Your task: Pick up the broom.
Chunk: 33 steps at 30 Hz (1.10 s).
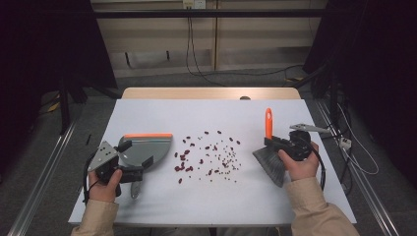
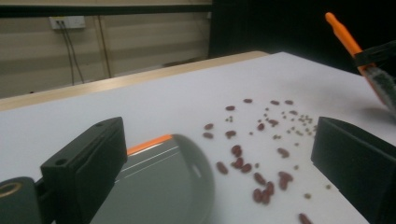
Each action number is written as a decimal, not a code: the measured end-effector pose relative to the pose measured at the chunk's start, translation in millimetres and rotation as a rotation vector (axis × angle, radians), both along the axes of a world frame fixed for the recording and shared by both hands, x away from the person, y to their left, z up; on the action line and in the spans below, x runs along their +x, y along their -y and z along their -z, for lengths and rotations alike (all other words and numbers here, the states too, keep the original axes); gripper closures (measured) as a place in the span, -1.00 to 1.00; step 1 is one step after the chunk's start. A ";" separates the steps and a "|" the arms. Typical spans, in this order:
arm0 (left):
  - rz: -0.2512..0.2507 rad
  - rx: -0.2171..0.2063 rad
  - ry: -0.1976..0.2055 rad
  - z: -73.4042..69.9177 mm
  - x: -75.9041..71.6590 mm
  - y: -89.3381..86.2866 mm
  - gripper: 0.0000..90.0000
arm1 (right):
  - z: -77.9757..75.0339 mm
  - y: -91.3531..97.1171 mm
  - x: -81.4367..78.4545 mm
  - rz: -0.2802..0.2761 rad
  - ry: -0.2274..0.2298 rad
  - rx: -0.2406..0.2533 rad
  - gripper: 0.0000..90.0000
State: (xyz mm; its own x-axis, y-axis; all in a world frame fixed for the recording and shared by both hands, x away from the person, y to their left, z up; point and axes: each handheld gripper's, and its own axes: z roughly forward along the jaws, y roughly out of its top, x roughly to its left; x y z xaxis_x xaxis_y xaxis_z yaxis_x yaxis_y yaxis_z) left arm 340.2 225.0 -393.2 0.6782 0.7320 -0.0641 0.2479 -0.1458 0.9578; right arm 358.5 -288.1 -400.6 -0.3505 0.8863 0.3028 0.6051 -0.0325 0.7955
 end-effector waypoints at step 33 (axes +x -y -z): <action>0.294 -0.028 -0.084 -28.8 11.1 130.2 -0.89 | -32.5 -42.1 -15.4 -0.060 0.181 0.106 0.59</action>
State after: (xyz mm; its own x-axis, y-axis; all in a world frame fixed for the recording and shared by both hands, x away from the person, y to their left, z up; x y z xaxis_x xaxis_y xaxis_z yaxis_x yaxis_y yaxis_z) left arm 351.4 94.8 -364.4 0.8520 0.5027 -0.1463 0.2777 -0.1969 0.9403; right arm 343.2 -246.1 -368.1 -0.4585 0.8288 0.3207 0.4563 -0.0901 0.8853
